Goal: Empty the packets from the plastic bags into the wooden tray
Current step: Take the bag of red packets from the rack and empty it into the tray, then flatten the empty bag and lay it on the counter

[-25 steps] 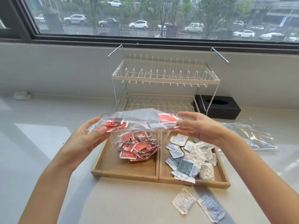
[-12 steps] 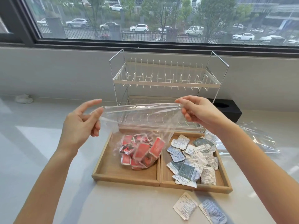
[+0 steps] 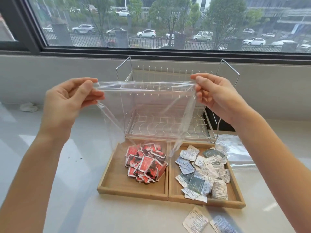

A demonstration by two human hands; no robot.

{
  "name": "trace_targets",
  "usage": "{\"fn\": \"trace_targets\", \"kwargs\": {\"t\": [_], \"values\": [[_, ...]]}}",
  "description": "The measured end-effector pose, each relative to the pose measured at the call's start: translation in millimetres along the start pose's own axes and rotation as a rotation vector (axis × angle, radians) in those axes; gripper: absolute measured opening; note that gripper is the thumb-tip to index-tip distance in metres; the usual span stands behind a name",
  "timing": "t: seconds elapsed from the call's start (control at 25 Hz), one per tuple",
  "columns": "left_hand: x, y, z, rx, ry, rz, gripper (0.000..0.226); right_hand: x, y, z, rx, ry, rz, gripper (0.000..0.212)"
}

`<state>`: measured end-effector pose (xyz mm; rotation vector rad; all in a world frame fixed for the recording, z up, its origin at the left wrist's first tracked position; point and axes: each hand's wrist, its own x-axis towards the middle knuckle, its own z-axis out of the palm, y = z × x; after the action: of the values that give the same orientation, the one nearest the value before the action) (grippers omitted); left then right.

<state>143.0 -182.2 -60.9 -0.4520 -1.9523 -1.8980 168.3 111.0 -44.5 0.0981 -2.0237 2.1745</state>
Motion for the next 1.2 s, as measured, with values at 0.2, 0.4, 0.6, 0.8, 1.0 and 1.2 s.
{"fn": "trace_targets", "kwargs": {"t": [0.2,0.4,0.6,0.8,1.0,1.2], "values": [[8,4,4,-0.001,-0.003,0.073,0.017,6,-13,-1,-0.029,0.037,-0.080,0.016],[23,3,28,-0.053,-0.029,0.015,0.027,16,-16,-9,-0.114,0.158,-0.066,0.013],[22,23,42,-0.091,-0.098,0.121,0.022,-10,-42,-30,-0.121,0.305,-0.329,0.009],[-64,-28,38,-0.179,-0.158,-0.153,0.020,-90,43,-48,-0.382,0.254,-0.235,0.013],[-140,-113,40,-0.085,-0.229,-0.682,0.039,-141,158,-64,-0.367,0.216,0.317,0.028],[-160,-143,47,0.085,-0.290,-0.863,0.039,-152,190,-71,-0.353,0.271,0.485,0.030]]}}
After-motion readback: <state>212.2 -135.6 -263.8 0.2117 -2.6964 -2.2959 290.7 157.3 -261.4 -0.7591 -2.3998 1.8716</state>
